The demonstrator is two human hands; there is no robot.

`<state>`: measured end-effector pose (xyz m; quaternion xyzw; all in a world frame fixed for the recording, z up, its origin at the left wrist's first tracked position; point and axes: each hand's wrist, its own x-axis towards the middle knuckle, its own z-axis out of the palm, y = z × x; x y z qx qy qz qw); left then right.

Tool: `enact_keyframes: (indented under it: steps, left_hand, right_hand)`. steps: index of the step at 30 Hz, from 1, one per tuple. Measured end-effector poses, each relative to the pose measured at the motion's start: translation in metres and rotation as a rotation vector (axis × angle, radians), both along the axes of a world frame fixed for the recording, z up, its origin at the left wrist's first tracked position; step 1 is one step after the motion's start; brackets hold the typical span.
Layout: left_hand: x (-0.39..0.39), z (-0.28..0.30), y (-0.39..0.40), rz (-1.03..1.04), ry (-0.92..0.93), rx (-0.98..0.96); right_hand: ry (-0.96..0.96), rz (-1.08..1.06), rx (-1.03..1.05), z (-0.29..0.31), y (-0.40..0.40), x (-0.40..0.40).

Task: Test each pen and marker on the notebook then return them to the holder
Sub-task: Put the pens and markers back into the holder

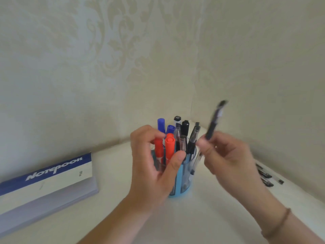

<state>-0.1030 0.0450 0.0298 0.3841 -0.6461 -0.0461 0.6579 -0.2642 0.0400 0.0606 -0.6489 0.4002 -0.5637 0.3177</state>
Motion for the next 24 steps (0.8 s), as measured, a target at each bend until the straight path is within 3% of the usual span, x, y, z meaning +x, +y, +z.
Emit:
enact_keyframes:
  steps: [2,3,7,10,12,14,17,18,21,24]
  left_hand:
    - [0.004,-0.001,0.0,-0.014,-0.099,-0.03]
    - [0.006,-0.001,-0.001,-0.015,-0.109,-0.034]
    - [0.012,0.0,-0.004,-0.004,-0.093,-0.027]
    - [0.005,0.003,-0.001,0.008,-0.007,0.051]
    - [0.002,0.003,-0.002,0.024,0.046,0.092]
    - [0.001,0.004,-0.005,0.05,0.092,0.11]
    - [0.0,0.006,-0.005,0.067,0.073,0.057]
    - [0.001,0.007,-0.004,0.059,0.033,0.012]
    - [0.004,0.005,-0.002,0.022,-0.117,-0.139]
    - [0.006,0.002,-0.005,0.029,-0.291,-0.213]
  right_hand:
    - [0.318,-0.092,-0.107,-0.007,-0.001,0.001]
    - [0.35,-0.111,-0.126,-0.009,-0.002,0.001]
    - [0.128,-0.098,-0.169,-0.004,-0.007,-0.006]
    - [-0.198,-0.038,-0.268,0.006,-0.004,-0.013]
    - [-0.268,-0.01,-0.327,0.009,-0.002,-0.014]
    - [-0.151,-0.022,-0.287,0.008,-0.002,-0.01]
    - [0.345,-0.139,-0.133,0.0,-0.009,-0.007]
    - [0.405,-0.165,-0.085,0.0,-0.01,-0.008]
    - [0.307,-0.256,0.053,0.01,-0.019,-0.035]
    - [0.776,-0.5,0.239,0.002,-0.043,-0.087]
